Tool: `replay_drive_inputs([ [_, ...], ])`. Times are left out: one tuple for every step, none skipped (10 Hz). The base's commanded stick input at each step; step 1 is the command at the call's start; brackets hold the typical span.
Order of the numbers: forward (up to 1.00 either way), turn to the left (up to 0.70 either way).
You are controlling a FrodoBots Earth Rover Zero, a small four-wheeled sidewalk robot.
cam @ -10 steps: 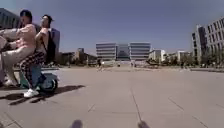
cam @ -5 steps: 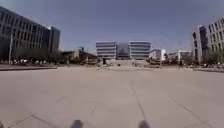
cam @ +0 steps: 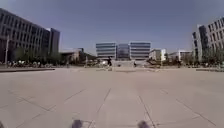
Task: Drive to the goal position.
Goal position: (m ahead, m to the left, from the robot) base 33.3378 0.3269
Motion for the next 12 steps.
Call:
replay_drive_inputs([
  [1.0,-0.03],
  [1.0,-0.04],
  [1.0,-0.04],
  [1.0,-0.04],
  [1.0,-0.04],
  [1.0,-0.04],
  [1.0,-0.05],
  [1.0,-0.05],
  [1.0,-0.05],
  [1.0,-0.05],
  [1.0,-0.05],
  [1.0,-0.05],
])
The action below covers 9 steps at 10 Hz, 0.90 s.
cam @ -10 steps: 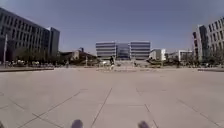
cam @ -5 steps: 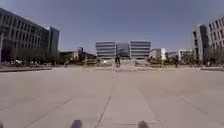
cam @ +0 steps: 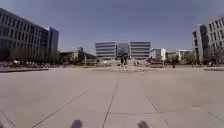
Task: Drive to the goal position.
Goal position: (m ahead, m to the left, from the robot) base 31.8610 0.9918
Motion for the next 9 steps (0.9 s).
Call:
replay_drive_inputs([
  [1.0,-0.06],
  [1.0,-0.06],
  [1.0,-0.06],
  [1.0,-0.06],
  [1.0,-0.06],
  [1.0,-0.06],
  [1.0,-0.06],
  [1.0,-0.06],
  [1.0,-0.06],
])
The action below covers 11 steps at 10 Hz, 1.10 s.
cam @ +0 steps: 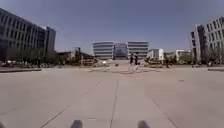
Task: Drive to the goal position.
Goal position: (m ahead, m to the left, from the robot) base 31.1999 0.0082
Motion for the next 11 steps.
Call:
replay_drive_inputs([
  [1.0,-0.06],
  [1.0,-0.06],
  [1.0,-0.06],
  [1.0,-0.06],
  [1.0,-0.06],
  [1.0,-0.06],
  [1.0,-0.06],
  [1.0,-0.06],
  [1.0,-0.06],
  [1.0,-0.06],
  [1.0,-0.06],
])
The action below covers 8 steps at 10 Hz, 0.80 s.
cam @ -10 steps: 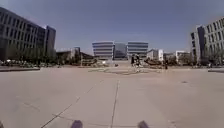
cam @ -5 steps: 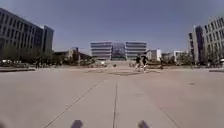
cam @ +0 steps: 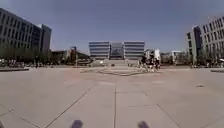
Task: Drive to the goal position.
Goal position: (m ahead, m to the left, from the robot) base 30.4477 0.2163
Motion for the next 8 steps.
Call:
replay_drive_inputs([
  [1.0,-0.07],
  [1.0,-0.06],
  [1.0,-0.06],
  [1.0,-0.07],
  [1.0,-0.07],
  [1.0,-0.06],
  [1.0,-0.07],
  [1.0,-0.06],
])
